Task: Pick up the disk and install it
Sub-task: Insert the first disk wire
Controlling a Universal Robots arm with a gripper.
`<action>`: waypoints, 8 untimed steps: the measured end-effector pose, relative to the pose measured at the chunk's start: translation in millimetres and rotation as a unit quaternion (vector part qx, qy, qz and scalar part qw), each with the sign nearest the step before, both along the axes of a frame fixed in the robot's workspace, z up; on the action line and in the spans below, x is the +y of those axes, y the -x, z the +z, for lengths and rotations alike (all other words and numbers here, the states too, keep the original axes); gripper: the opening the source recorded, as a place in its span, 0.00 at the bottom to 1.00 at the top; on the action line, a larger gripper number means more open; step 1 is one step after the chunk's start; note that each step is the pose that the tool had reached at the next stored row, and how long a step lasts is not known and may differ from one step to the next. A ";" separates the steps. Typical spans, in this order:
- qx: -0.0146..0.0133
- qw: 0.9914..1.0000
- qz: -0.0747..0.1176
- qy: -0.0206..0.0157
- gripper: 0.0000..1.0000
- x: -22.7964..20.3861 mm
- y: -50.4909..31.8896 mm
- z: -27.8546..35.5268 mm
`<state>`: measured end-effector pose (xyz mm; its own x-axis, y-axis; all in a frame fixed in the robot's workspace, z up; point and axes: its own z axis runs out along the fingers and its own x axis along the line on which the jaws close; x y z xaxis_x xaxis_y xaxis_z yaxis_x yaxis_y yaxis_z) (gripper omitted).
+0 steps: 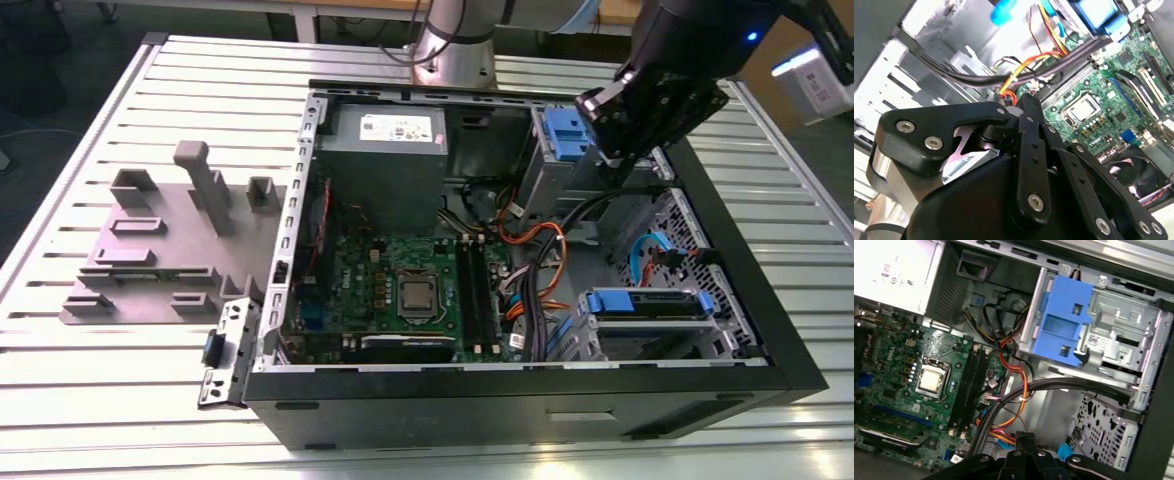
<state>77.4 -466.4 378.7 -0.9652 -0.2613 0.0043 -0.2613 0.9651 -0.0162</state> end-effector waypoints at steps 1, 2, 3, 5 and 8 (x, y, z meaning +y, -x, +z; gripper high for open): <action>0.001 1.000 0.000 0.000 0.11 0.0 -4.6 -0.1; 0.002 1.000 0.000 0.000 0.11 0.0 -9.0 -0.2; 0.003 1.000 0.000 0.000 0.11 0.0 -13.2 -0.3; 0.004 1.000 0.000 0.000 0.11 0.0 -21.1 -0.5; 0.006 1.000 0.000 0.000 0.11 0.0 -33.0 -0.9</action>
